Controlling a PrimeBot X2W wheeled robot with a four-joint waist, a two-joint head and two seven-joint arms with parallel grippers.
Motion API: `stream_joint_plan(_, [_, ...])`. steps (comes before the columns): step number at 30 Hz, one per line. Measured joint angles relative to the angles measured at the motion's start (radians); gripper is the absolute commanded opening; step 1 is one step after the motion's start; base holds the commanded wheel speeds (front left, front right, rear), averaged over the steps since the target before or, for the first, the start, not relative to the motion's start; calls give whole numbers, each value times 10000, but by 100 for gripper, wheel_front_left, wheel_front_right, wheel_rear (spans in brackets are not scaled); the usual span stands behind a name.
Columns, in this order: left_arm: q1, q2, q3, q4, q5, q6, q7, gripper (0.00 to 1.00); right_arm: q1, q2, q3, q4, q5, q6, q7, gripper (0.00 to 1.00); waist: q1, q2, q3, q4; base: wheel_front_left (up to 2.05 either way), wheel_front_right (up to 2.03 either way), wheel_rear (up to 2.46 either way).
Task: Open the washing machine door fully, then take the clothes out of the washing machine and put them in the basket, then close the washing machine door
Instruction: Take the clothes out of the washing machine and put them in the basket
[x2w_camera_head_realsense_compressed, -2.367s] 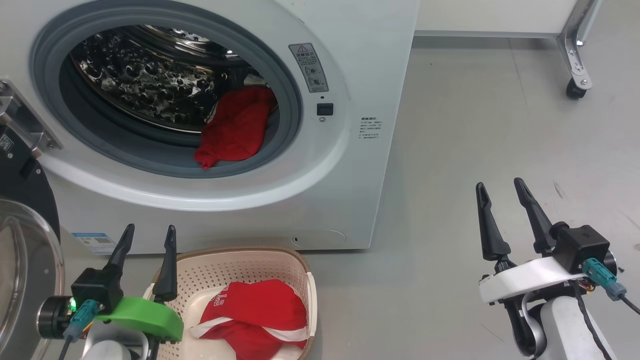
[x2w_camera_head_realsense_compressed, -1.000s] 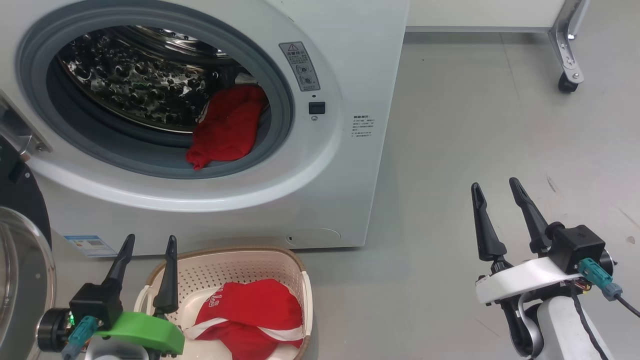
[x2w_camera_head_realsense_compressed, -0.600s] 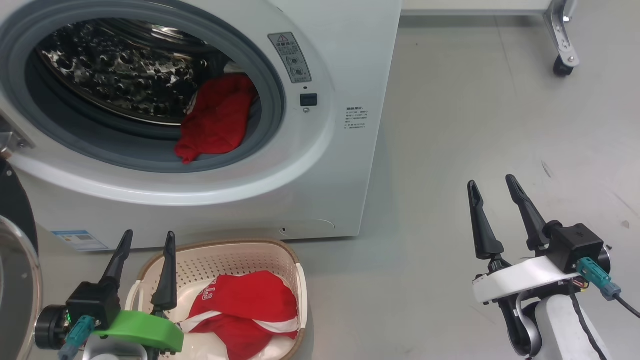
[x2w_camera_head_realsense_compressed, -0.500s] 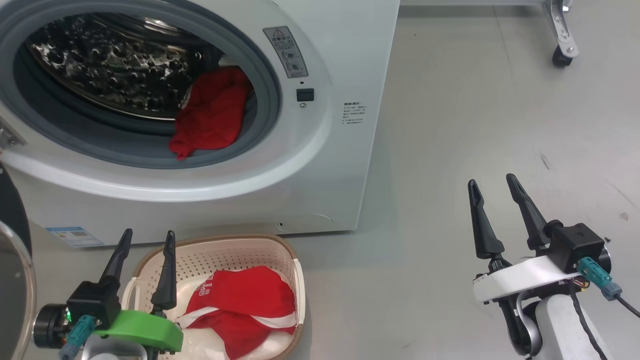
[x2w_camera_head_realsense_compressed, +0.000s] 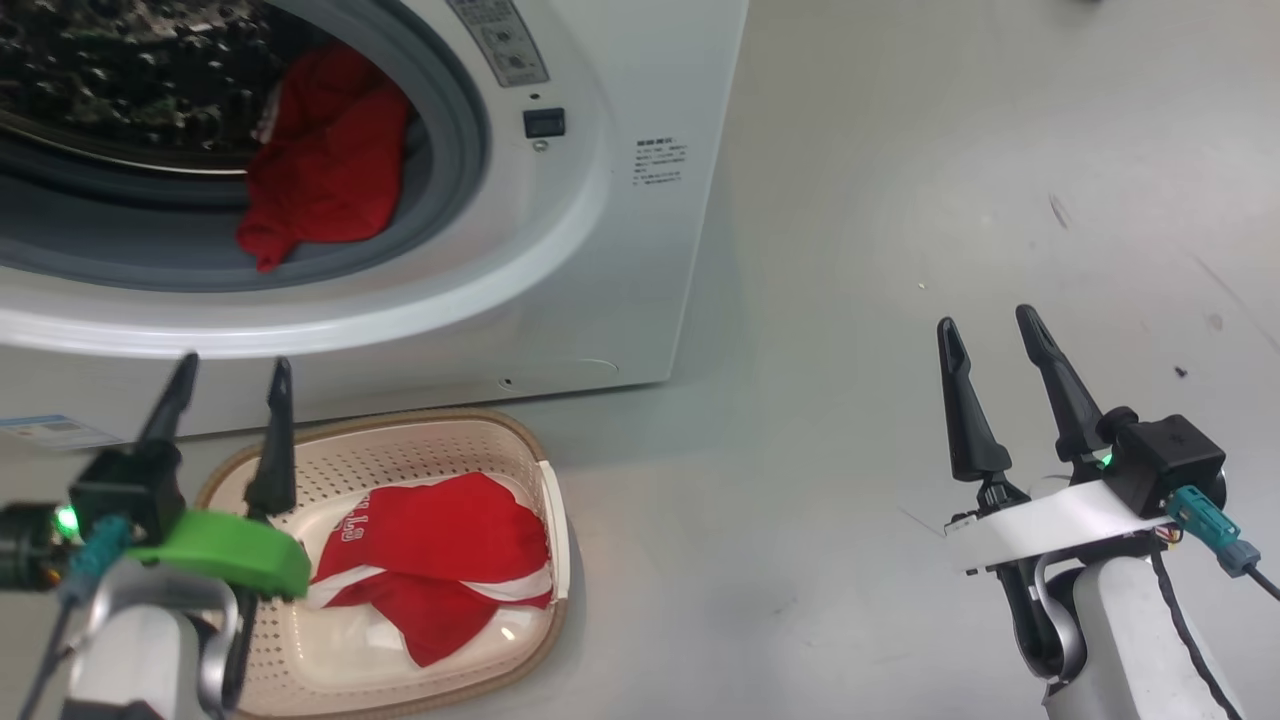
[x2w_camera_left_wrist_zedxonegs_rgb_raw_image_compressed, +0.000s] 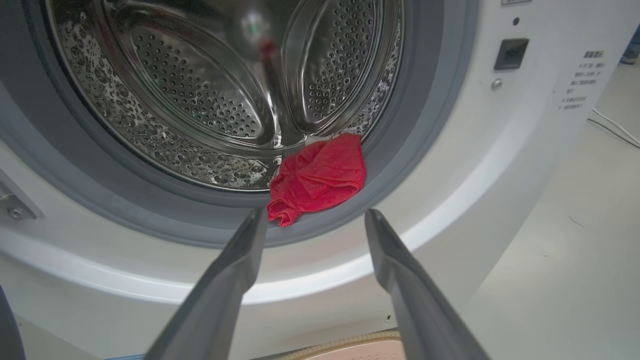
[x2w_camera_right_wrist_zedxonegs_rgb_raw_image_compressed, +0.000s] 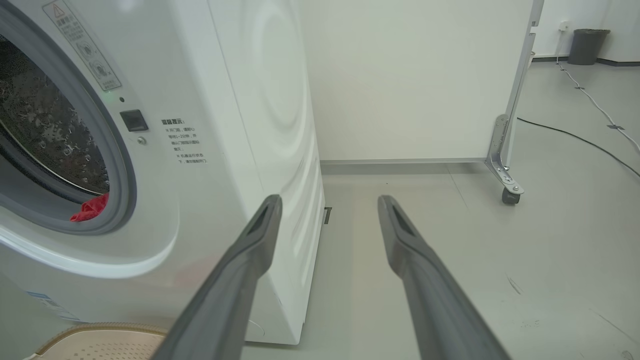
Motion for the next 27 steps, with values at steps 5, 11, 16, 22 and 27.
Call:
stream_joint_plan(5, [-1225,362,238,6,-4,4,727,100,-360,0,130,-73,81,0,-2,100,0,0,629,-414,0,0,0])
stream_joint_plan(11, [-2332,736,508,405,-169,46,1641,100,-719,-2,221,-104,215,6,0,100,0,0,1134,-905,0,0,0])
stream_joint_plan(16, [-2964,878,539,802,-232,77,2242,100,-800,0,253,-107,293,8,-2,100,0,0,1408,-1214,0,0,0])
stream_joint_plan(22, [-3921,1104,568,1599,-230,90,3141,100,-961,2,282,-104,353,8,0,100,0,0,1731,-1580,0,0,0])
stream_joint_plan(27, [-4508,1273,573,2232,-232,165,3818,100,-1054,2,391,-94,380,10,0,100,0,0,1913,-1800,0,0,0])
